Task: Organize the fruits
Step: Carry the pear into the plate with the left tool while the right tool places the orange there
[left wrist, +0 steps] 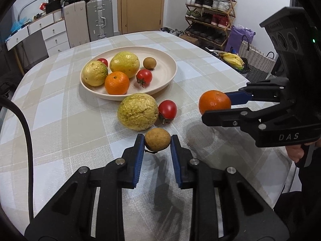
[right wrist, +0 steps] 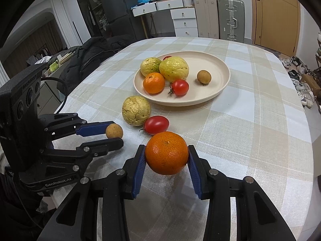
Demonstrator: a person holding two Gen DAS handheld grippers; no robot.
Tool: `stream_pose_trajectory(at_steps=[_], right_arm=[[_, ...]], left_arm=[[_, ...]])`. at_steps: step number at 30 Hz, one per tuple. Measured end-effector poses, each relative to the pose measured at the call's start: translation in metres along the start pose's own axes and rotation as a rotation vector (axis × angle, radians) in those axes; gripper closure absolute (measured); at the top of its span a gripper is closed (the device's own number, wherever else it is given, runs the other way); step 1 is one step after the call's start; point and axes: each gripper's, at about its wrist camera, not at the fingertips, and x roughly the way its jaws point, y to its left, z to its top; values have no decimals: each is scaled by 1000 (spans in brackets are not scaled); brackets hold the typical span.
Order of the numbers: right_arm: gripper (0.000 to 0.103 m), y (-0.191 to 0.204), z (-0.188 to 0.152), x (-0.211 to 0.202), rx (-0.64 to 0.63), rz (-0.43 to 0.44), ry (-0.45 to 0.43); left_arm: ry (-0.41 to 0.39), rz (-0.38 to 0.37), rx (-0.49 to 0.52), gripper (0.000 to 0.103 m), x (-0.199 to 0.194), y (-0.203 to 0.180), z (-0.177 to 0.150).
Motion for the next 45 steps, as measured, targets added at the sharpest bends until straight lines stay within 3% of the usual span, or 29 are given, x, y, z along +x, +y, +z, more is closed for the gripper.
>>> stream_pose_trajectory(at_steps=[23, 45], right_arm=[[61, -15, 15, -10, 73, -33, -88], [61, -37, 49, 6, 142, -31, -111]], left_arm=[[-80, 46, -105, 79, -11, 31, 25], [-90, 85, -127, 79, 17, 49, 62]])
